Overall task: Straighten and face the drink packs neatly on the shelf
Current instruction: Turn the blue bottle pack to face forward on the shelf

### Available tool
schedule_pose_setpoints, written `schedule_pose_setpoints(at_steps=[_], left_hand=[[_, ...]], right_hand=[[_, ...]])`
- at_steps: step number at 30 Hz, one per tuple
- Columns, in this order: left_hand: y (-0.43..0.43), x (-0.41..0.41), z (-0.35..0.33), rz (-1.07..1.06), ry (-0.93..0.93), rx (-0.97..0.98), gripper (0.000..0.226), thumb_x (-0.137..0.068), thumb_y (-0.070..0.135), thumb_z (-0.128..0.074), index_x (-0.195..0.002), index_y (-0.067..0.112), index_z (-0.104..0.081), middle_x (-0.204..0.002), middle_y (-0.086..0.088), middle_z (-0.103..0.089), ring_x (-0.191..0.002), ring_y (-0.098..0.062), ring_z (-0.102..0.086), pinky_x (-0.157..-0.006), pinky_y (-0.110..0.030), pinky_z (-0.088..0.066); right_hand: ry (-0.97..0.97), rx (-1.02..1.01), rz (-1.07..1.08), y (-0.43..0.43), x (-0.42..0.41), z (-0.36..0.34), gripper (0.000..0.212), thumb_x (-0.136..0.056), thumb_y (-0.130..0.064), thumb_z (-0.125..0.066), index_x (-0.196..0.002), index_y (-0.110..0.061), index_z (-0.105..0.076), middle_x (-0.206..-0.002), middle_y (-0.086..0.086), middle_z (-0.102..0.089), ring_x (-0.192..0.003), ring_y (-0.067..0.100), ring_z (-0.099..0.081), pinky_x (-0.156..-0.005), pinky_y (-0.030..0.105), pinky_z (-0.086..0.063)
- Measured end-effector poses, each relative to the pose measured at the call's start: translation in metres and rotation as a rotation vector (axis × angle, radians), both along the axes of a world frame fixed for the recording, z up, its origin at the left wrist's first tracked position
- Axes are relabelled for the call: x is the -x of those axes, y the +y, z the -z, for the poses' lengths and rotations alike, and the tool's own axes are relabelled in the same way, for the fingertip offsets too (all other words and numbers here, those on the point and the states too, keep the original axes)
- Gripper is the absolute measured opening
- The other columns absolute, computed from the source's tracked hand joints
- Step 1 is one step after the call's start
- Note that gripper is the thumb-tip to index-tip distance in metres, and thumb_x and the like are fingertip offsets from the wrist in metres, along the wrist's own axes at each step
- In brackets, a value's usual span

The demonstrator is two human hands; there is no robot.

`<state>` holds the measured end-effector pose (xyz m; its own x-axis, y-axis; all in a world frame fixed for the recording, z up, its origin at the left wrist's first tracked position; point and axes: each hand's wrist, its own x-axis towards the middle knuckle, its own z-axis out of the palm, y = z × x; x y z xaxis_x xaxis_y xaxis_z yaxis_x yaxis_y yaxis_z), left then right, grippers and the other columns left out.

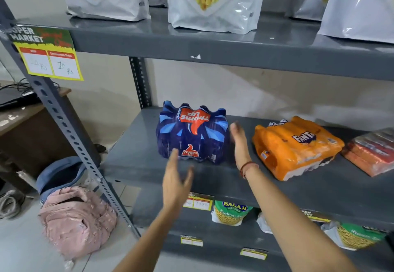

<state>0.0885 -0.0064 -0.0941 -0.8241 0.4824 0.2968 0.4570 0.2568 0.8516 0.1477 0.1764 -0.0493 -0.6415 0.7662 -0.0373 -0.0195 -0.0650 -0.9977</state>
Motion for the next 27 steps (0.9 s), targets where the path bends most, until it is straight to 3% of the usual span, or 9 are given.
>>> schedule_pose_setpoints(at_steps=[4,7,9,11,13,18,20,23,27], left_hand=[[0.037,-0.026,0.000,0.281,-0.078,0.092,0.117,-0.072,0.058,-0.068,-0.150,0.018,0.009,-0.158,0.006,0.009,-0.143,-0.004,0.000,-0.119,-0.030,-0.013],[0.053,-0.031,0.001,0.258,-0.169,0.070,0.133,-0.063,0.061,-0.074,-0.147,0.021,0.020,-0.158,0.000,0.021,-0.147,-0.013,0.010,-0.120,-0.035,-0.010],[0.052,-0.024,0.002,0.238,-0.202,0.043,0.139,-0.057,0.059,-0.079,-0.147,0.023,0.021,-0.160,0.002,0.011,-0.147,-0.012,-0.001,-0.119,-0.031,-0.017],[0.045,-0.007,-0.003,0.253,-0.258,-0.018,0.141,-0.054,0.047,-0.087,-0.149,0.023,0.015,-0.157,0.005,-0.018,-0.139,-0.002,-0.025,-0.110,-0.014,-0.029],[0.035,0.020,-0.012,0.276,-0.220,0.012,0.131,-0.054,0.038,-0.089,-0.151,0.022,-0.002,-0.139,0.010,-0.046,-0.122,0.002,-0.044,-0.092,0.001,-0.033],[0.000,0.104,-0.033,0.332,-0.020,0.418,0.078,-0.049,0.074,-0.071,-0.112,0.028,-0.063,-0.100,0.016,-0.071,-0.103,-0.011,-0.065,-0.083,-0.016,-0.045],[-0.016,0.129,-0.032,0.272,-0.036,0.420,0.076,-0.056,0.078,-0.061,-0.111,0.026,-0.067,-0.106,0.013,-0.072,-0.106,-0.010,-0.065,-0.091,-0.019,-0.046],[-0.030,0.138,-0.023,-0.001,-0.151,0.244,0.055,-0.085,0.040,-0.063,-0.129,0.006,-0.056,-0.123,-0.016,-0.065,-0.113,-0.025,-0.062,-0.100,-0.034,-0.044],[-0.025,0.107,-0.024,0.050,-0.272,0.084,0.058,-0.090,0.037,-0.057,-0.138,0.007,-0.045,-0.139,-0.012,-0.052,-0.125,-0.023,-0.051,-0.102,-0.027,-0.037]], right_hand=[[-0.013,0.068,-0.114,0.002,0.006,-0.022,0.051,-0.087,-0.066,-0.030,-0.108,-0.029,-0.057,-0.108,-0.010,-0.063,-0.094,0.003,-0.060,-0.066,0.016,-0.051],[-0.055,-0.023,-0.092,0.000,0.007,-0.023,0.057,-0.087,-0.068,-0.029,-0.115,-0.026,-0.055,-0.112,-0.008,-0.062,-0.101,0.008,-0.058,-0.079,0.022,-0.051],[-0.088,-0.094,-0.053,-0.002,0.004,-0.018,0.076,-0.074,-0.080,-0.037,-0.120,-0.023,-0.054,-0.124,0.001,-0.059,-0.111,0.014,-0.057,-0.094,0.033,-0.049],[-0.061,-0.186,0.011,-0.014,-0.003,-0.013,0.077,-0.075,-0.077,-0.042,-0.115,-0.012,-0.058,-0.111,0.004,-0.060,-0.101,0.011,-0.059,-0.090,0.020,-0.047],[-0.046,-0.293,0.071,-0.034,-0.008,-0.005,0.085,-0.072,-0.079,-0.040,-0.111,-0.006,-0.058,-0.104,0.003,-0.051,-0.094,0.006,-0.054,-0.082,0.012,-0.040],[0.013,-0.478,0.102,-0.099,-0.002,0.015,0.061,-0.078,-0.058,-0.054,-0.119,-0.014,-0.051,-0.115,-0.004,-0.045,-0.112,-0.001,-0.044,-0.096,0.005,-0.029],[-0.005,-0.516,-0.040,-0.121,0.005,0.018,0.075,-0.079,-0.065,-0.051,-0.132,-0.014,-0.042,-0.136,-0.003,-0.042,-0.127,-0.008,-0.033,-0.105,0.006,-0.022],[-0.105,-0.625,-0.125,-0.125,0.009,0.026,0.087,-0.079,-0.074,-0.034,-0.144,-0.018,-0.027,-0.154,0.001,-0.024,-0.141,0.005,-0.016,-0.116,0.020,-0.012],[-0.088,-0.678,0.352,-0.085,-0.002,0.015,0.064,-0.084,-0.051,-0.054,-0.133,-0.013,-0.042,-0.147,0.011,-0.030,-0.134,0.012,-0.027,-0.111,0.025,-0.031]])
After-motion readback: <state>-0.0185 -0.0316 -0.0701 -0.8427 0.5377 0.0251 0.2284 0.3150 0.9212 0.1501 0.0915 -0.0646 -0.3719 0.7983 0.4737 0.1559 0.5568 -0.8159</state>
